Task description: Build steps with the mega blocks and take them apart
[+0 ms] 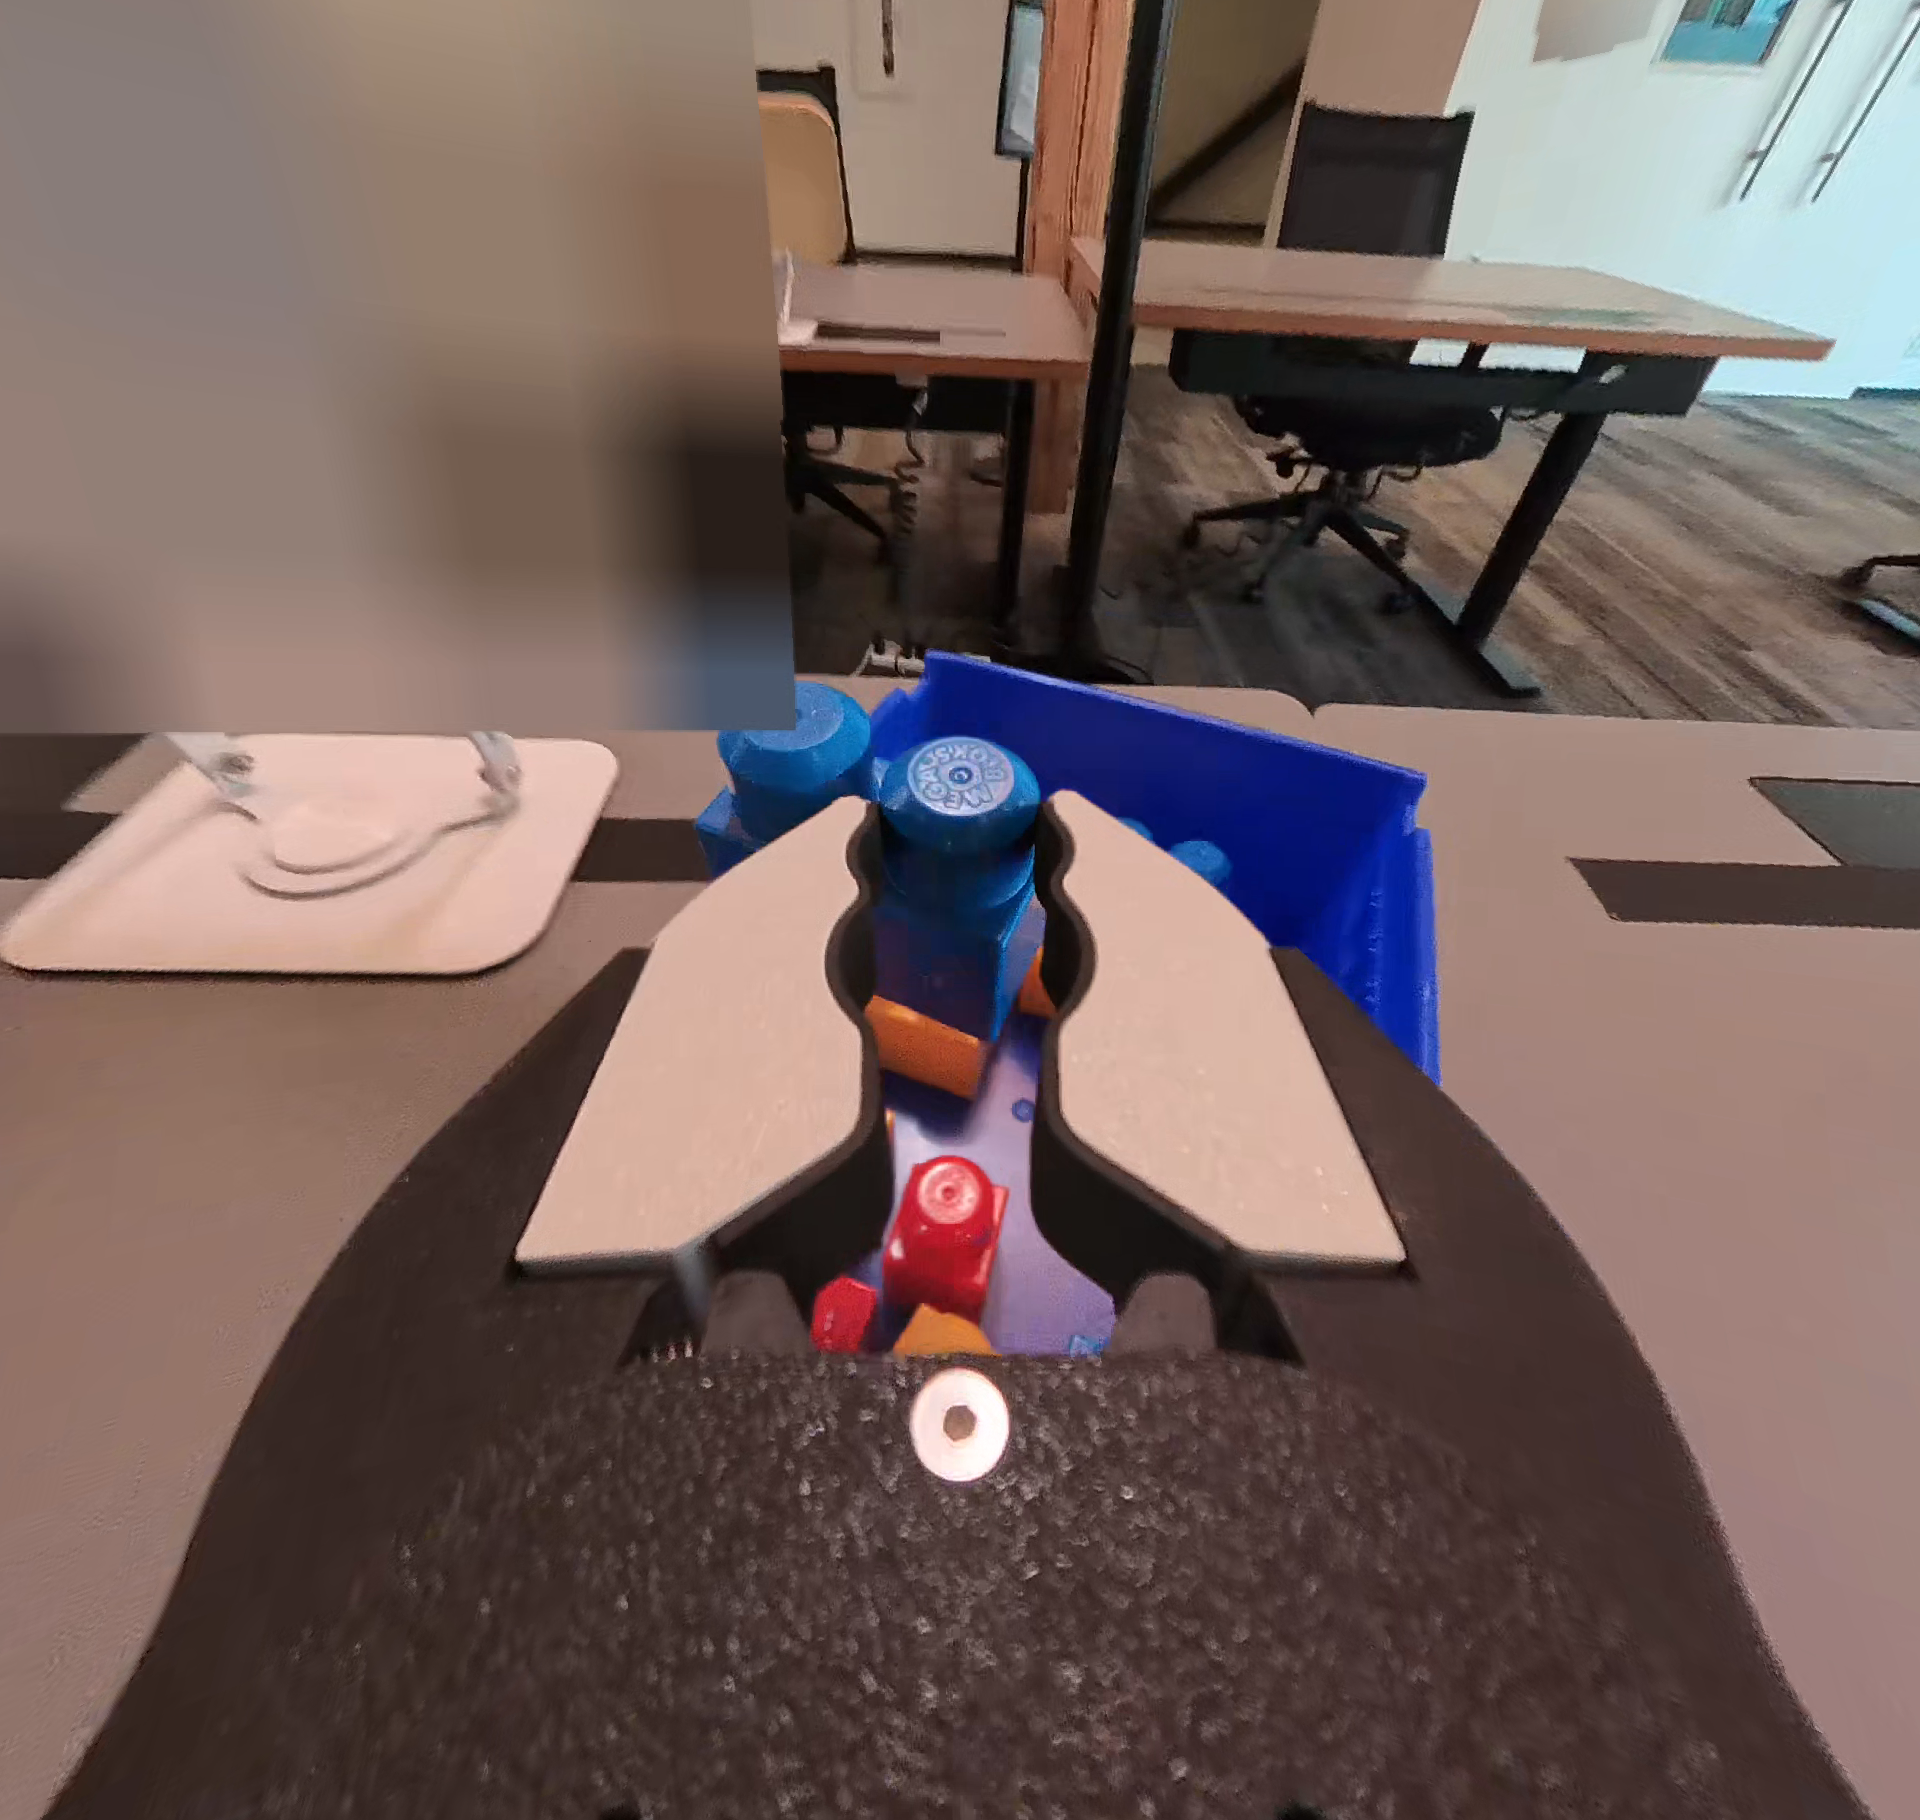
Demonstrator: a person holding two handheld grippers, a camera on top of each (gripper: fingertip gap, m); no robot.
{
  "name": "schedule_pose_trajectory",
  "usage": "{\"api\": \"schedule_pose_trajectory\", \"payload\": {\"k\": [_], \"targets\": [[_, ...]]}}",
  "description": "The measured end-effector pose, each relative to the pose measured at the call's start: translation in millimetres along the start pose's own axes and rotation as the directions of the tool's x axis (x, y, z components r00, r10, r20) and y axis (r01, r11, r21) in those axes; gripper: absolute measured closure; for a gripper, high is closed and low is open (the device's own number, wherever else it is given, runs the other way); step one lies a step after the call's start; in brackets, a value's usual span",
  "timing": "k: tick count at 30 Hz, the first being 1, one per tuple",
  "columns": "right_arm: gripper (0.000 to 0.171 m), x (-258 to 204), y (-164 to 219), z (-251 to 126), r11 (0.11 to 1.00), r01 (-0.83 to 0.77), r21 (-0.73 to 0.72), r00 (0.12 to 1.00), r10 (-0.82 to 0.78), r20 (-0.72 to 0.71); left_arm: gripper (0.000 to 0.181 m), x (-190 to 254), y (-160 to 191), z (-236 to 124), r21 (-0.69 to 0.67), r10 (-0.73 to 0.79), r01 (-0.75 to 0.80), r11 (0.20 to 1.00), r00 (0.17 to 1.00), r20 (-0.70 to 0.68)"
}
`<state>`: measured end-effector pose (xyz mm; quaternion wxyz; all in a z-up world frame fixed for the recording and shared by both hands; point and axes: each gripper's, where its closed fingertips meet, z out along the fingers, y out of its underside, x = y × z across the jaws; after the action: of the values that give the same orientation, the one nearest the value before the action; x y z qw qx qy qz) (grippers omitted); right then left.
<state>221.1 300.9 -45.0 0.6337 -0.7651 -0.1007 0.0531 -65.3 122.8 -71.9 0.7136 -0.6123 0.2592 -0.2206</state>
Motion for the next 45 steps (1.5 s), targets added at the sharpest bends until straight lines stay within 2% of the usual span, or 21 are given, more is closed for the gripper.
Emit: {"api": "schedule_pose_trajectory", "payload": {"k": [3,6,14,21,45], "targets": [[0.144,12.7,22.5,22.0,0.998,0.038,-0.059,0.998,-0.041,-0.051,0.159,0.9,1.5,0.4,-0.006,0.009,-0.010,1.000,1.000,-0.005],[0.144,23.1,42.6,35.7,0.994,0.003,-0.106,0.996,-0.012,-0.089,0.160,1.4,1.5,0.3,-0.006,0.015,-0.015,1.000,1.000,-0.009],[0.144,44.7,83.7,53.0,0.972,-0.069,-0.224,0.986,0.033,-0.162,0.163,4.4,5.2,1.7,-0.024,0.021,-0.022,0.999,0.999,-0.026],[0.144,59.2,97.0,55.9,0.953,-0.079,-0.292,0.982,0.024,-0.186,0.164,5.2,7.9,2.7,-0.036,0.016,-0.018,0.999,0.999,-0.033],[0.143,56.7,129.8,64.3,0.853,0.000,-0.521,0.982,-0.098,-0.160,0.164,5.0,7.0,1.9,-0.037,0.018,-0.020,0.999,0.999,-0.033]]}}
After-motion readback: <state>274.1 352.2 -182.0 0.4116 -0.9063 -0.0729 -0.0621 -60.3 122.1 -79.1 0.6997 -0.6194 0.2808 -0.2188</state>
